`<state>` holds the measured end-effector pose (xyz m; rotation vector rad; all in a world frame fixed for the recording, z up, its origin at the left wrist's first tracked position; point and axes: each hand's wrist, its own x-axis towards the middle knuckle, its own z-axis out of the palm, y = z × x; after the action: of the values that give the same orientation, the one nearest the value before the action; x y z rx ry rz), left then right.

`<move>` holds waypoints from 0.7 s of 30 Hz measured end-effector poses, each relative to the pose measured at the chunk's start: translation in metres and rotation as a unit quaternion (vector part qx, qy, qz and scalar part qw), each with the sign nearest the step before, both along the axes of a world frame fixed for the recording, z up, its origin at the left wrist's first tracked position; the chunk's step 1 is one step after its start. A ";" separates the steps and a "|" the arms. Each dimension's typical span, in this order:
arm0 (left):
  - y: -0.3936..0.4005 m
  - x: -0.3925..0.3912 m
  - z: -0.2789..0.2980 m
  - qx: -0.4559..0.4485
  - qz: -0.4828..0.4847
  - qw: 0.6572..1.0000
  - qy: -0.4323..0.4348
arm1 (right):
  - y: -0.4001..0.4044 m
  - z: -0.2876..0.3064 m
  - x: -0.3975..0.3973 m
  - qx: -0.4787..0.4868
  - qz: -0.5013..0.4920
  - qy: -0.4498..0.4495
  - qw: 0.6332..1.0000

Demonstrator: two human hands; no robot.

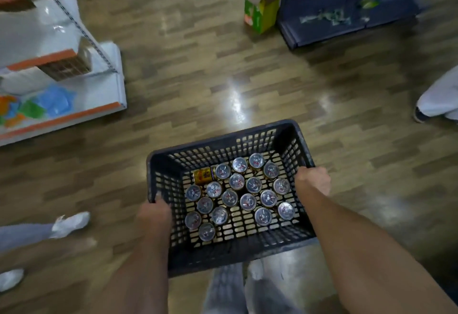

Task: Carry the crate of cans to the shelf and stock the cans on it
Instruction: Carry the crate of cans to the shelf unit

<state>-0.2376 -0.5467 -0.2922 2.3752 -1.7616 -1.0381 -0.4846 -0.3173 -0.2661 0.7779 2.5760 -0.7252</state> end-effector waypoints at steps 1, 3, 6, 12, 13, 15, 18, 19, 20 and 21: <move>-0.023 -0.024 -0.002 0.003 0.002 1.000 0.002 | -0.023 -0.001 -0.026 0.000 0.002 0.002 1.000; -0.073 -0.074 -0.005 0.004 0.001 1.000 0.001 | -0.073 -0.004 -0.079 -0.009 0.011 0.004 1.000; -0.154 -0.148 -0.012 0.010 -0.039 0.999 -0.028 | -0.147 -0.012 -0.149 -0.024 0.013 -0.007 1.000; -0.320 -0.312 -0.007 -0.009 -0.024 1.000 0.008 | -0.304 -0.018 -0.300 -0.027 -0.048 -0.002 0.998; -0.346 -0.333 -0.002 -0.019 -0.026 0.999 0.009 | -0.329 -0.018 -0.322 -0.028 -0.050 -0.007 0.998; -0.400 -0.372 0.001 -0.036 -0.022 0.999 0.008 | -0.383 -0.013 -0.366 -0.036 -0.037 -0.016 0.999; -0.478 -0.443 0.005 -0.026 0.006 0.999 0.017 | -0.462 -0.009 -0.439 -0.042 -0.024 -0.010 0.999; -0.505 -0.469 0.006 -0.025 0.004 1.000 0.015 | -0.488 -0.009 -0.466 -0.045 -0.025 -0.002 0.999; -0.532 -0.496 0.005 -0.025 -0.002 1.000 0.008 | -0.515 -0.009 -0.494 -0.042 -0.024 0.001 0.999; -0.560 -0.525 0.005 -0.028 -0.005 1.000 0.012 | -0.544 -0.011 -0.523 -0.042 -0.025 -0.001 0.999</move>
<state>-0.7630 -1.1069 -0.2875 2.3134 -1.7729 -0.9992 -1.0072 -0.8608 -0.2769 0.8188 2.5149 -0.8407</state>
